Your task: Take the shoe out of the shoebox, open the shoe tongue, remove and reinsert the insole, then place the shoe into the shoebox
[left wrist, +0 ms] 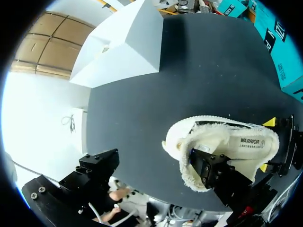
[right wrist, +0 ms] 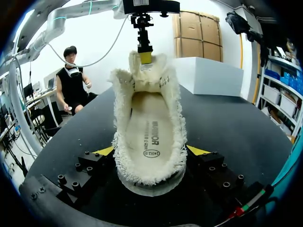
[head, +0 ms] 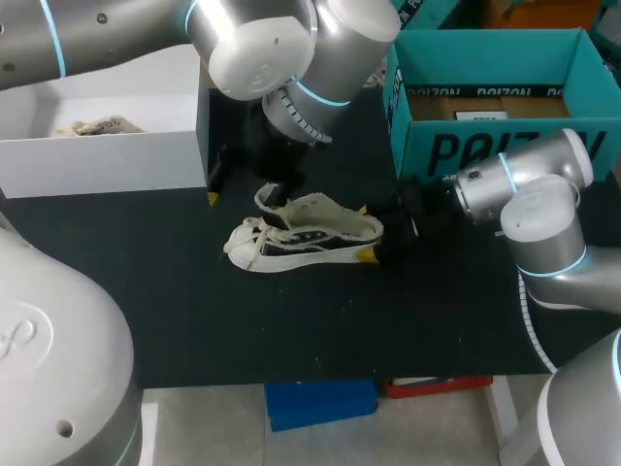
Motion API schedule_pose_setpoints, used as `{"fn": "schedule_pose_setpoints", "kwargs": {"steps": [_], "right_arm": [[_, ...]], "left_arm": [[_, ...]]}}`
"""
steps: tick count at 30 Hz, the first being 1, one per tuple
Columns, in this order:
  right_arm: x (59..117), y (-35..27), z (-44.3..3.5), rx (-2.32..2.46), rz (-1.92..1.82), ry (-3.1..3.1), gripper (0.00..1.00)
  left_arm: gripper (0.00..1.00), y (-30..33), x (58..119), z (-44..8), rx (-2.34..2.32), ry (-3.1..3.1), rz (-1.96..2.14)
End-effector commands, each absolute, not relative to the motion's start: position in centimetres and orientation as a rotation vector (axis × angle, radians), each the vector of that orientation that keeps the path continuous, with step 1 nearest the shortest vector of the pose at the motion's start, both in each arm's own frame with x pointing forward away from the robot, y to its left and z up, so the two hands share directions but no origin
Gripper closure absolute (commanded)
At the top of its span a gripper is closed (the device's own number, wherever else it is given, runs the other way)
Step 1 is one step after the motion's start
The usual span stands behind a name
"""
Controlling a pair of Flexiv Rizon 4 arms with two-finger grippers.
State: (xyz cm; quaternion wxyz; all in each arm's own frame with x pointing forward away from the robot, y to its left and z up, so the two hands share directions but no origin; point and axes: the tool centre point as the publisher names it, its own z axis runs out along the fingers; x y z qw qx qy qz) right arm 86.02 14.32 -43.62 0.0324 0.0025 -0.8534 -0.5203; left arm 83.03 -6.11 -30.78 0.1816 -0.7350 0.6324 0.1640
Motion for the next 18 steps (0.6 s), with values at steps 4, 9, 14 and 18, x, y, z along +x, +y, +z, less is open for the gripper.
{"fn": "schedule_pose_setpoints", "kwargs": {"steps": [4,9,14,18], "right_arm": [[86.0,14.4,-43.8,0.006,-1.601,-2.628,1.0],[86.0,14.4,-43.8,0.006,-1.601,-2.628,1.0],[86.0,14.4,-43.8,0.006,-1.601,-2.628,1.0],[86.0,14.4,-43.8,0.006,-1.601,-2.628,1.0]], "left_arm": [[0.0,-4.7,82.7,-31.8,-2.077,1.781,0.496],[0.0,-4.0,82.6,-32.6,-2.082,1.77,0.528],[0.0,-3.6,82.6,-33.4,-2.093,1.766,0.552],[0.0,-3.2,82.8,-34.2,-2.095,1.754,0.564]]}}
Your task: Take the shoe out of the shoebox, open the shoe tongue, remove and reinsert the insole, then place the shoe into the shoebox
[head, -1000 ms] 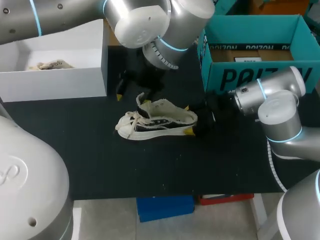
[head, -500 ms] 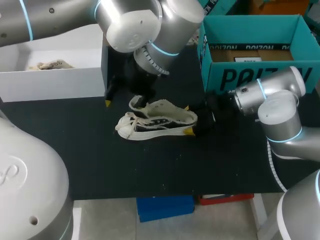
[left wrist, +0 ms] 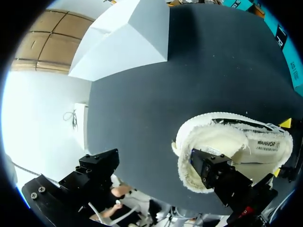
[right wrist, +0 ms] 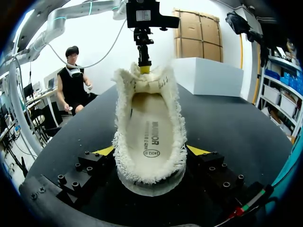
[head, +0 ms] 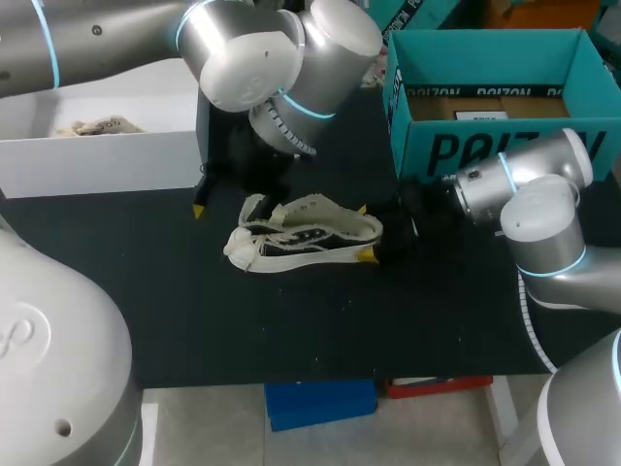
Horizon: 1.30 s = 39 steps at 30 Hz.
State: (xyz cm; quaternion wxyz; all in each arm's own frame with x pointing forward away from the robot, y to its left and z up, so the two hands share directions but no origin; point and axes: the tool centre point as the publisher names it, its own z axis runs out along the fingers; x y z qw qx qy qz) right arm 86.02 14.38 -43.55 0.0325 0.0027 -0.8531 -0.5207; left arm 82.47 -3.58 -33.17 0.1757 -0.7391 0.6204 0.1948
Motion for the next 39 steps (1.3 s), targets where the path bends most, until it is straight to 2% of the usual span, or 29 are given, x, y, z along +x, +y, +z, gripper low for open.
{"fn": "schedule_pose_setpoints", "kwargs": {"steps": [1,13,21,22,23,24,25,28,33,39], "right_arm": [[86.0,14.4,-43.8,0.006,-1.601,-2.628,1.0],[86.0,14.4,-43.8,0.006,-1.601,-2.628,1.0],[86.0,14.4,-43.8,0.006,-1.601,-2.628,1.0],[86.0,14.4,-43.8,0.006,-1.601,-2.628,1.0],[86.0,14.4,-43.8,0.006,-1.601,-2.628,1.0],[86.0,14.4,-43.8,0.006,-1.601,-2.628,1.0],[86.0,14.4,-43.8,0.006,-1.601,-2.628,1.0],[86.0,14.4,-43.8,0.006,-1.601,-2.628,1.0],[86.0,14.4,-43.8,0.006,-1.601,-2.628,1.0],[86.0,14.4,-43.8,0.006,-1.601,-2.628,1.0]], "left_arm": [[0.0,-3.2,82.8,-34.4,-2.097,1.754,0.566],[0.0,-3.0,82.9,-34.3,-2.089,1.808,0.543],[0.01,-4.1,83.2,-28.3,-1.765,2.585,0.261],[0.25,-4.3,83.4,-27.5,-1.684,2.73,0.243],[0.53,-4.5,83.6,-26.8,-1.607,2.825,0.2],[0.64,-4.9,83.9,-26.3,-1.514,2.948,0.207],[1.0,-5.2,83.9,-25.9,-1.353,3.089,0.227],[1.0,-6.8,83.7,-24.8,-0.831,3.417,0.251],[1.0,-10.4,83.8,-23.8,-0.568,3.585,0.295],[1.0,-14.2,83.4,-25.1,-0.207,3.68,0.371]]}}
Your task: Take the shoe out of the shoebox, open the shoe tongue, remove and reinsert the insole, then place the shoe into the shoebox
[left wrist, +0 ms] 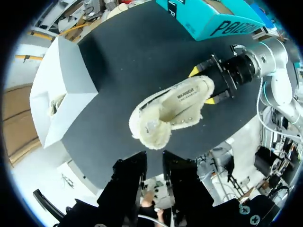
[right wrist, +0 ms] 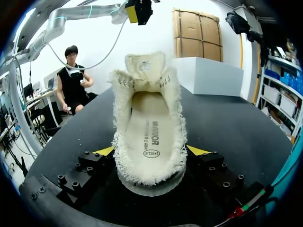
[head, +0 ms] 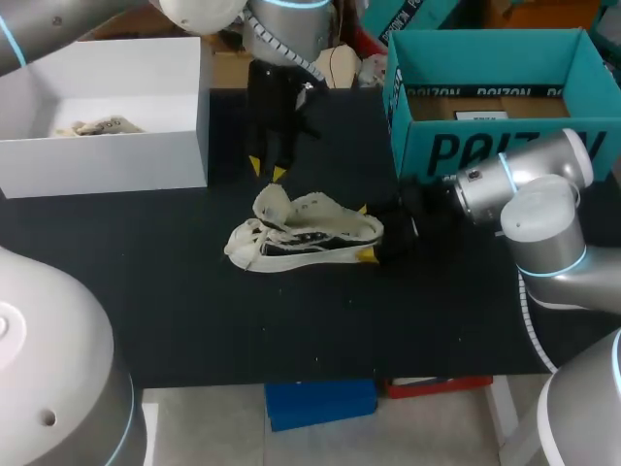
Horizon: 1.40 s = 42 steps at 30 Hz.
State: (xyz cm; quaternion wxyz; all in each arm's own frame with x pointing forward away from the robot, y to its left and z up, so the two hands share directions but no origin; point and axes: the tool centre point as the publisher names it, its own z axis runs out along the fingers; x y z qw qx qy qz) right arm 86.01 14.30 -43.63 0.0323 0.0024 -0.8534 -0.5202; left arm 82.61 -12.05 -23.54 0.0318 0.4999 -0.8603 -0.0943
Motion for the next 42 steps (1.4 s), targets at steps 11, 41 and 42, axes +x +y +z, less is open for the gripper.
{"fn": "schedule_pose_setpoints", "kwargs": {"steps": [11,41,42], "right_arm": [[86.0,14.4,-43.8,0.006,-1.601,-2.628,1.0],[86.0,14.4,-43.8,0.006,-1.601,-2.628,1.0],[86.0,14.4,-43.8,0.006,-1.601,-2.628,1.0]], "left_arm": [[1.0,-14.2,83.4,-25.1,0.038,-2.529,-0.253],[1.0,-15.5,83.4,-25.4,-0.054,-2.783,0.238],[1.0,-15.5,83.4,-25.4,-0.054,-2.783,0.238]]}}
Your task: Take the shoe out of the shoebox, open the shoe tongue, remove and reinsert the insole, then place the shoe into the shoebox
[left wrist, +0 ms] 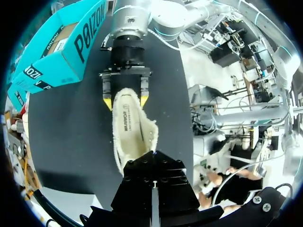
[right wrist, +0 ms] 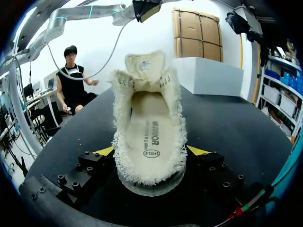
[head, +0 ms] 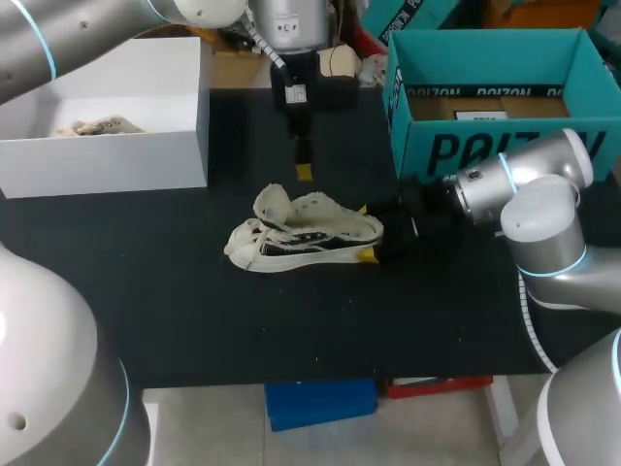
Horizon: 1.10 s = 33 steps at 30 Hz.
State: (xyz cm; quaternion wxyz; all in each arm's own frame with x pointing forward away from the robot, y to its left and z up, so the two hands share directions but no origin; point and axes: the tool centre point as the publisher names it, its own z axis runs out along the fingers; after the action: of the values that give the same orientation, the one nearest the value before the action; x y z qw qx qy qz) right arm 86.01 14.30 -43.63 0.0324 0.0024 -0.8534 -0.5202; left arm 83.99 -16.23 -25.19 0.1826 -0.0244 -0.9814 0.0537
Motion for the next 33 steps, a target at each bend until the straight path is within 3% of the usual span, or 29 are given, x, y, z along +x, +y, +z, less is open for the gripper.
{"fn": "schedule_pose_setpoints", "kwargs": {"steps": [1,19,33], "right_arm": [[86.0,14.4,-43.8,0.006,-1.601,-2.628,1.0],[86.0,14.4,-43.8,0.006,-1.601,-2.628,1.0],[86.0,14.4,-43.8,0.006,-1.601,-2.628,1.0]], "left_arm": [[1.0,-15.5,83.4,-25.4,-0.054,-2.783,0.238],[1.0,-14.4,83.8,-28.4,0.149,-2.88,0.329],[1.0,-16.3,85.2,-31.2,-0.05,-2.884,0.379]]}}
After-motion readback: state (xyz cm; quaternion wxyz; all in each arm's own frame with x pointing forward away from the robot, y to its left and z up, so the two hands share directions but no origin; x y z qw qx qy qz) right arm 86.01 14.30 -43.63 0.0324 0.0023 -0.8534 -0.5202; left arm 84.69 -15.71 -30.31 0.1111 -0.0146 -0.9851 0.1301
